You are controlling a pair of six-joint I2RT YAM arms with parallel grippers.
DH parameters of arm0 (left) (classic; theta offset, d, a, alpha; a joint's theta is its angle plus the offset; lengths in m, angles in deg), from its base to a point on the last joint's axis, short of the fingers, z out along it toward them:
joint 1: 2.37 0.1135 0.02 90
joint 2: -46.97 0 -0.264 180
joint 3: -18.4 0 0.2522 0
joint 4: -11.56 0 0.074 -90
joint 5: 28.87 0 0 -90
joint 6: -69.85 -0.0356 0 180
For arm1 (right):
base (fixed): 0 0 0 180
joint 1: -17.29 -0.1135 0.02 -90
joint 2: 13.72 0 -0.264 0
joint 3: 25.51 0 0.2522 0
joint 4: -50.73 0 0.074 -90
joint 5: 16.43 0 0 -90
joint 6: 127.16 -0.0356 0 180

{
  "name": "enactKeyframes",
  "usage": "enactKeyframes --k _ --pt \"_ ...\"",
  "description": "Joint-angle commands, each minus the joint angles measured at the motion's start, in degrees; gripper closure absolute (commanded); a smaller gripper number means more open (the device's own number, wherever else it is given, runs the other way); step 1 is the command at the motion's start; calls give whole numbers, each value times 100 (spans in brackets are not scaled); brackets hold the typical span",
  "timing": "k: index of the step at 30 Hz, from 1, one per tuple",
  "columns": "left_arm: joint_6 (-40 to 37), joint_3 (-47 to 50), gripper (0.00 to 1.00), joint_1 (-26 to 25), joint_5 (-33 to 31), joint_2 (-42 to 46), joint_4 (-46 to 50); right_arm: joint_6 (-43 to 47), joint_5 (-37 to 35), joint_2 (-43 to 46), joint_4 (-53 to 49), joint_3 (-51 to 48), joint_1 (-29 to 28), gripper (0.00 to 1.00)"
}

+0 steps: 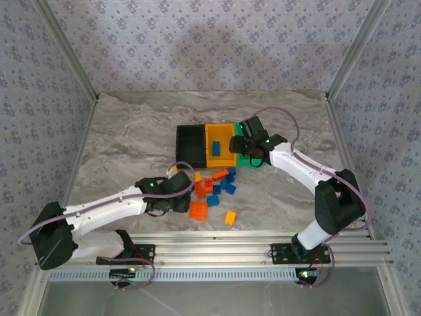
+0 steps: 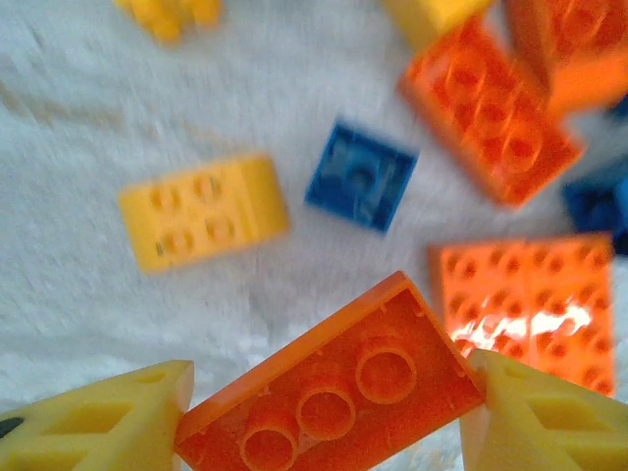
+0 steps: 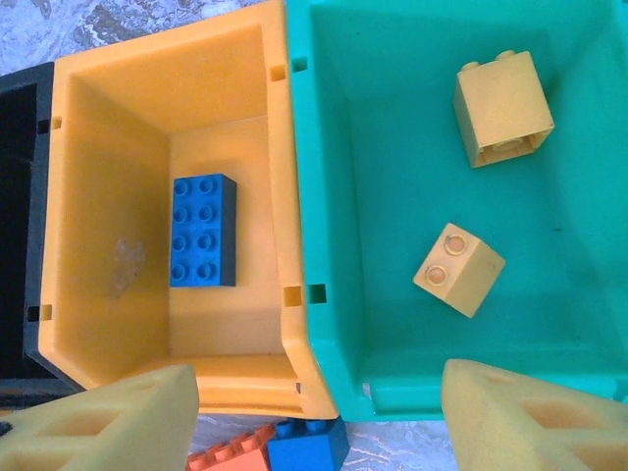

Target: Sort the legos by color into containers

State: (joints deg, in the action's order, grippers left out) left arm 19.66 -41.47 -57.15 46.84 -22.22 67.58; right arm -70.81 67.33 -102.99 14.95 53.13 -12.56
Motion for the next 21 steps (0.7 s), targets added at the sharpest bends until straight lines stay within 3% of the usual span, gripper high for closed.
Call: enactKeyframes --k 1,9,18,21 --pt "-624 -618 54 415 -308 -282 -93 -87 -28 199 -23 -93 43 32" --pt "-1401 -2145 55 1559 -231 -1753 -1000 -101 -61 394 -71 -308 84 32" --pt "-1731 -3627 53 1999 -105 -3315 -1034 -72 -14 786 -188 -631 102 31" --pt "-1779 -3870 42 2049 -38 -3608 -1022 -42 138 988 -258 -780 69 30"
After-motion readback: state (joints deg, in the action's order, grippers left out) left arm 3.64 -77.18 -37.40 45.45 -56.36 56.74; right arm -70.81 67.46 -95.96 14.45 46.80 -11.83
